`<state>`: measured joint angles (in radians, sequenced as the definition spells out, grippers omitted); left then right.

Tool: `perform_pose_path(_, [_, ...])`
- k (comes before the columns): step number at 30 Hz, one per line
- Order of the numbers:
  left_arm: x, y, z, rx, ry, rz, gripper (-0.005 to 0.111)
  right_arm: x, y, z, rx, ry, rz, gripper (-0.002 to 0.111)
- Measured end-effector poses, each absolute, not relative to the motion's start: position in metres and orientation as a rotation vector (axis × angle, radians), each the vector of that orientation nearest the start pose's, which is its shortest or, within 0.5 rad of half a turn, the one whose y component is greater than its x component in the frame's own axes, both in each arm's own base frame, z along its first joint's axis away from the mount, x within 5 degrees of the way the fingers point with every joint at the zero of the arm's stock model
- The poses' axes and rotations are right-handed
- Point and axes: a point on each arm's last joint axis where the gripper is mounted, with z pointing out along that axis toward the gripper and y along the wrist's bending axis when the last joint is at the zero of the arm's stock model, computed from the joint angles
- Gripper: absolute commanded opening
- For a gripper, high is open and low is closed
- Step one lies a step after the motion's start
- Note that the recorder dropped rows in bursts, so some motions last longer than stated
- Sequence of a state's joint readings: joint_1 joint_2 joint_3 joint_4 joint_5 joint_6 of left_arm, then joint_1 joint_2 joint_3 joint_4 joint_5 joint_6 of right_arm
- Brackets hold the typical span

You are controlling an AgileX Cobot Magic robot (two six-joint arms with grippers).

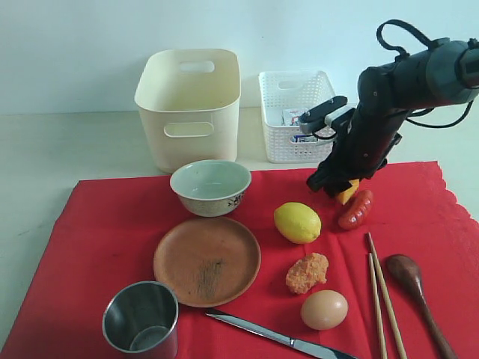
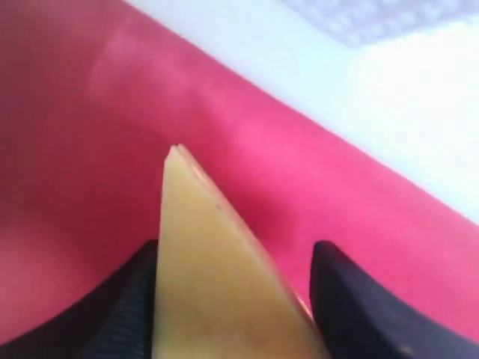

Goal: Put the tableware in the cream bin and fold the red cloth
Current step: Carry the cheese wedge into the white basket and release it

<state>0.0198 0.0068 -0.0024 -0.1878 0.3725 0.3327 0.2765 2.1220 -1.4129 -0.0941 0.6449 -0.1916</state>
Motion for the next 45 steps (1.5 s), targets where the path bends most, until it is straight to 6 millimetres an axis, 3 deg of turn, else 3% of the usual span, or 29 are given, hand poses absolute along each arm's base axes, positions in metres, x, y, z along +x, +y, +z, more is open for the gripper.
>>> perform_pose_path(11, [0.053,-0.005,0.181,0.175,1.846,0.06,0.0,0.413,0.117,0.188,-0.601,2.519,0.031,0.0])
perform_pose_path(25, [0.053,-0.005,0.181,0.175,1.846,0.06,0.0,0.433,0.123,0.211,-0.493,2.218,0.069,0.0])
perform_pose_path(29, [0.053,-0.005,0.181,0.175,1.846,0.06,0.0,0.448,0.125,0.217,-0.463,2.183,0.077,0.0])
perform_pose_path(34, [0.053,-0.005,0.181,0.175,1.846,0.06,0.0,0.477,0.134,0.206,-0.468,2.219,0.079,0.0])
perform_pose_path(39, [0.053,-0.005,0.181,0.175,1.846,0.06,0.0,0.506,0.143,0.175,-0.453,2.303,0.109,0.0])
perform_pose_path(45, [0.053,-0.005,0.181,0.175,1.846,0.06,0.0,0.516,0.152,0.152,-0.355,2.386,0.237,0.0])
